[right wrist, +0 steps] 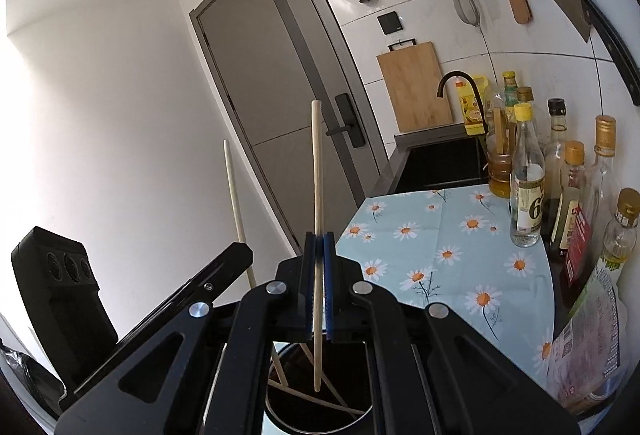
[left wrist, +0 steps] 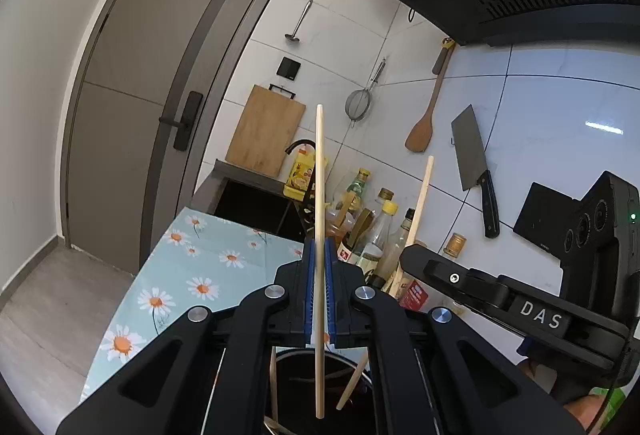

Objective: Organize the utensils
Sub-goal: 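Lower the chopsticks into the holder and open both grippers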

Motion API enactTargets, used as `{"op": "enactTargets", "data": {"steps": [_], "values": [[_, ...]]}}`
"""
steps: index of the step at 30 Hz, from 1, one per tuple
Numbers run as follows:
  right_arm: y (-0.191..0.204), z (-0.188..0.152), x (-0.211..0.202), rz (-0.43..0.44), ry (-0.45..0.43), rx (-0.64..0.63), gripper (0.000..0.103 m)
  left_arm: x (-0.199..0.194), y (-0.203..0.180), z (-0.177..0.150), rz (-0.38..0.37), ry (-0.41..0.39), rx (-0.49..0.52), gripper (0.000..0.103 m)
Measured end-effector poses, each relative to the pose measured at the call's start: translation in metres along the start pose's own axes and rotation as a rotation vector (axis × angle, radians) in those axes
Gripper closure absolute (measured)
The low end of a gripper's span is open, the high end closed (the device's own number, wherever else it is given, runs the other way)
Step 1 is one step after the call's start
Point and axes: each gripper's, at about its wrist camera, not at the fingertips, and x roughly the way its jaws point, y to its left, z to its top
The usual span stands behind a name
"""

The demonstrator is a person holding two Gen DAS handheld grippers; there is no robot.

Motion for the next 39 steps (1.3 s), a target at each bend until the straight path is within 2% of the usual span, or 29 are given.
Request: {"op": "enactTargets", "data": {"steps": [21, 23, 25, 39], "values": [[-0.017, -0.029, 0.016, -0.027, 0.088, 0.035, 0.098, 0.005, 0.007, -0.026, -0.002, 0.065, -0.027, 0.098], [-0.019, -0.031, 0.014, -0.008, 0.084, 0.048, 0.096, 0.005, 0.010, -0.026, 0.007, 0.071, -0.035, 0.097], [-0.021, -0.032, 0.011, 0.001, 0.079, 0.064, 0.089, 0.002, 0.012, -0.026, 0.021, 0.069, -0.041, 0.097], [-0.014, -0.028, -0.016, 0.024, 0.047, 0.076, 0.088, -0.020, 0.001, -0.017, 0.016, 0.055, -0.011, 0.097]]}}
